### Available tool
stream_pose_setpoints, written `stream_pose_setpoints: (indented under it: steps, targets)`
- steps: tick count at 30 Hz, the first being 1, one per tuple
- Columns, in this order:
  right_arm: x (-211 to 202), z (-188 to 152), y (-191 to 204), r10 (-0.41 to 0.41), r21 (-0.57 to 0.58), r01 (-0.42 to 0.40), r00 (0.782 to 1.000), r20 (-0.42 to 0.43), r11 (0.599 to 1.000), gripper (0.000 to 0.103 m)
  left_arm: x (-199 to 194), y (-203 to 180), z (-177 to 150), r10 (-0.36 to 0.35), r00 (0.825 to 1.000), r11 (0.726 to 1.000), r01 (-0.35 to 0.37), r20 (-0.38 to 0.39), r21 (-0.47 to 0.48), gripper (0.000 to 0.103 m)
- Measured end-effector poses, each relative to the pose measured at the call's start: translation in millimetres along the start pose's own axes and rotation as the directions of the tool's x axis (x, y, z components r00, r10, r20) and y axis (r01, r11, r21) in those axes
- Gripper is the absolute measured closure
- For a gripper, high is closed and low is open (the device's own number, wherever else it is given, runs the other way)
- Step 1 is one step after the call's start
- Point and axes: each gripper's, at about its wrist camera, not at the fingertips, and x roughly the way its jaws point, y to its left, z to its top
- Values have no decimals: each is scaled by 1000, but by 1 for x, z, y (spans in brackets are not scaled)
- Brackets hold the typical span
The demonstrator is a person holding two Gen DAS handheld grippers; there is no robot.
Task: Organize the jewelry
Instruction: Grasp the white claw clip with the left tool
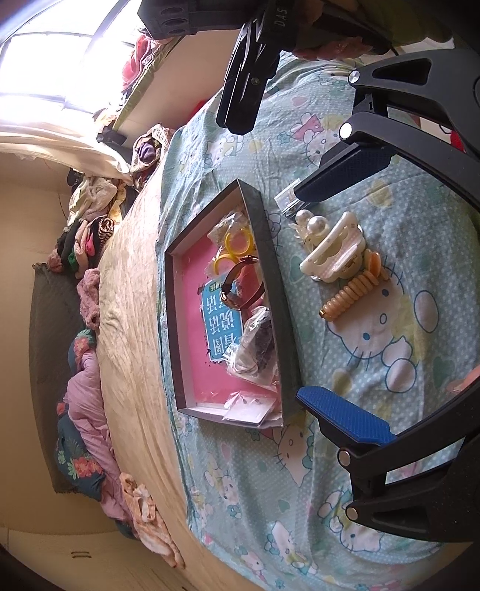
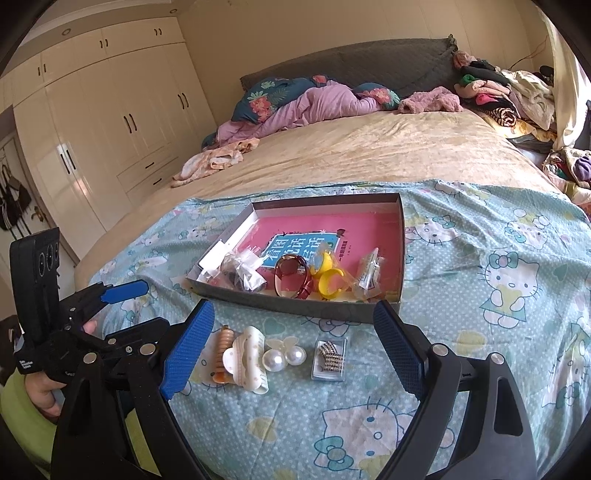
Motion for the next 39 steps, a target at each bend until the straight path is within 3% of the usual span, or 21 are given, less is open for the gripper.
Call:
stream_pose_setpoints:
  steps: [14, 21, 39]
  targets:
    - [5, -21, -11, -30, 3, 30, 998, -46, 1000, 16, 12, -19, -17, 5, 999, 999, -2, -52, 46, 10]
    - [16, -32, -23, -54, 13, 56, 995, -85, 998, 16, 28, -30, -28, 2, 993, 995, 8, -115, 95, 10]
    - [39, -51, -46, -90, 11, 93, 980, -180, 996, 17, 87, -40, -29, -12, 965, 965, 79, -261, 251, 10]
